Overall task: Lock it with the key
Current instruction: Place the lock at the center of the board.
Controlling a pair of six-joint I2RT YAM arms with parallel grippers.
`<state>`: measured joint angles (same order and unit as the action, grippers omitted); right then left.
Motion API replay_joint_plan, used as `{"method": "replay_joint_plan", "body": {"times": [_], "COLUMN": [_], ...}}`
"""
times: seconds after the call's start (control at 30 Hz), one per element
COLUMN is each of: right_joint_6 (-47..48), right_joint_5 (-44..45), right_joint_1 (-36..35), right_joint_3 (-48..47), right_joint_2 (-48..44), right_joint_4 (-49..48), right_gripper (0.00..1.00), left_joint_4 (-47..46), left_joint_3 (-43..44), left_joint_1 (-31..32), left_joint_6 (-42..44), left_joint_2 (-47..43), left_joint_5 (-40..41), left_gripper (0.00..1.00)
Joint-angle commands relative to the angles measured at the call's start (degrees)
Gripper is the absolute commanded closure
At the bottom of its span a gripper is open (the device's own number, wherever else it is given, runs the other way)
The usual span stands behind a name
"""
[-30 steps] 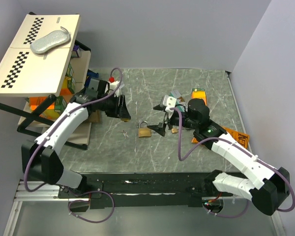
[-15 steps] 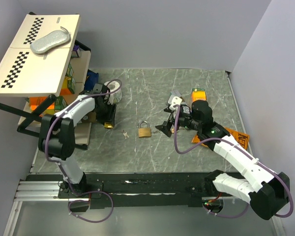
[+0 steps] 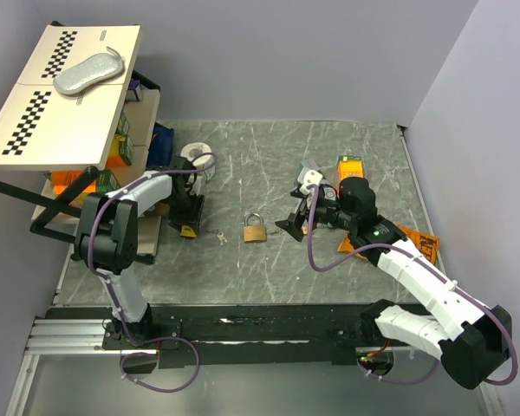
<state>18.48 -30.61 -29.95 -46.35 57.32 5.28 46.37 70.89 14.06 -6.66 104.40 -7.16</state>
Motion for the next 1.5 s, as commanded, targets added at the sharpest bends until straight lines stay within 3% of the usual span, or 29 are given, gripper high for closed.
{"method": "replay_joint_plan", "body": {"times": [0.0,0.37,0.53,0.6,0.67,0.7,0.93,1.03,1.2,1.27,1.33,1.4,1.47], "right_joint_6": [-0.2,-0.11,-0.11,-0.11,-0.2,-0.11,-0.64,-0.73,-0.38,-0.37,-0.46,-0.55,-0.46], "right_joint_5": [0.38,0.55,0.47,0.46,0.29,0.2,0.11,0.2,0.55,0.46,0.29,0.11,-0.15], "right_joint_1": [0.42,0.6,0.6,0.69,0.69,0.69,0.69,0.78,0.86,0.95,0.95,0.95,1.04], "right_joint_3": [0.91,1.17,1.08,1.17,1.26,1.26,1.87,2.05,1.7,1.35,1.17,0.91,0.65], "right_joint_2": [-1.51,-1.6,-1.42,-1.51,-1.51,-1.42,-1.6,-1.95,-1.77,-1.42,-1.25,-0.81,-0.46], "right_joint_4": [-0.62,-0.45,-0.53,-0.53,-0.44,-0.44,-0.8,-0.8,-0.18,-0.09,-0.18,-0.27,-0.18], "right_gripper": [0.01,0.01,0.01,0.01,0.01,0.01,0.01,0.01,0.01,0.01,0.01,0.01,0.01], "left_joint_4": [0.39,-0.4,0.39,0.82,1.18,1.7,4.08,3.29,3.11,3.38,3.55,4.16,4.43], "left_joint_3": [-0.67,-3.04,-2.34,-1.99,-2.25,-2.42,-2.08,-1.9,-0.67,0.03,0.56,1.09,1.53], "left_joint_1": [0.35,0.88,0.96,0.96,1.23,1.32,1.67,1.84,2.02,2.02,2.02,1.93,2.02], "left_joint_6": [-0.2,-0.73,-0.64,-0.81,-1.08,-1.25,-2.92,-5.9,-7.05,-6.62,-6.7,-6.35,-6.09], "left_joint_2": [0.98,2.83,4.23,4.58,4.41,3.97,4.23,5.72,7.48,8.18,8.28,8.28,7.84], "left_joint_5": [1.01,0.75,-1.36,-2.5,-4.0,-4.44,-4.88,-2.34,-0.84,-0.93,-0.93,-1.19,-1.72], "left_gripper": [0.96,0.85,0.72,0.76,0.95,0.98,0.99,0.88,0.52,0.43,0.4,0.26,0.22]}}
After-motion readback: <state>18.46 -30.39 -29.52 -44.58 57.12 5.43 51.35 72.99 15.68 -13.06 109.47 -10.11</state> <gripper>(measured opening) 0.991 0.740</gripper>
